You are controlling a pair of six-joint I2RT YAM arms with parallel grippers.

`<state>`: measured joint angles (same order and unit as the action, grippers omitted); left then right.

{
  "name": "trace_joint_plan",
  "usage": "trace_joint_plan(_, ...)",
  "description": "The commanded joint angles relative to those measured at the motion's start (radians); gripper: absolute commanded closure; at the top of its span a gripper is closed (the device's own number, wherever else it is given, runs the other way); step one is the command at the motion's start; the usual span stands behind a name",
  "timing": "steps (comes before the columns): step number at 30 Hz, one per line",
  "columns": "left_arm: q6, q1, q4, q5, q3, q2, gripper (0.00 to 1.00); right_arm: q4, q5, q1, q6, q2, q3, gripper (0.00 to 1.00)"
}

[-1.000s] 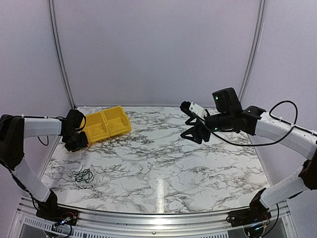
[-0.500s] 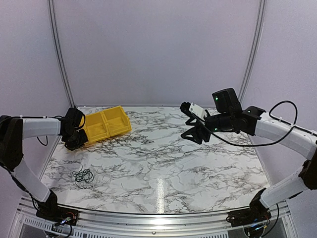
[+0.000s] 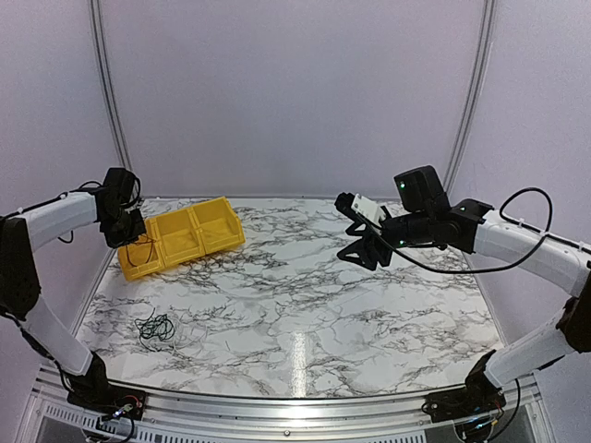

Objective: Untangle the cables

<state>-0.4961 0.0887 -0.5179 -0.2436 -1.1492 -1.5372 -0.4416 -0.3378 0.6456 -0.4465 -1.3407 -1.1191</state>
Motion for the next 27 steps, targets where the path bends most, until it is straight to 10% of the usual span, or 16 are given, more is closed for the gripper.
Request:
trace_joint_plan(1, 0.082, -0.039, -0.076, -0.056, -0.053, -0.074, 1.0, 0.012, 0.012, -0.006, -0.008, 0.021, -0.005, 0.32)
trace_joint_plan(9, 0.137, -0.053, -0.076, -0.075, -0.156, -0.232, 1.0, 0.011, 0.018, -0.006, -0.004, 0.046, 0.02, 0.32)
trace_joint_plan(13, 0.145, -0.057, -0.096, -0.068, -0.203, -0.267, 0.66, 0.007, 0.025, -0.007, -0.007, 0.047, 0.015, 0.32)
trace_joint_plan(27, 0.128, -0.041, -0.111, 0.117, -0.052, 0.05, 0.6, 0.015, -0.012, -0.007, -0.028, -0.004, -0.008, 0.33)
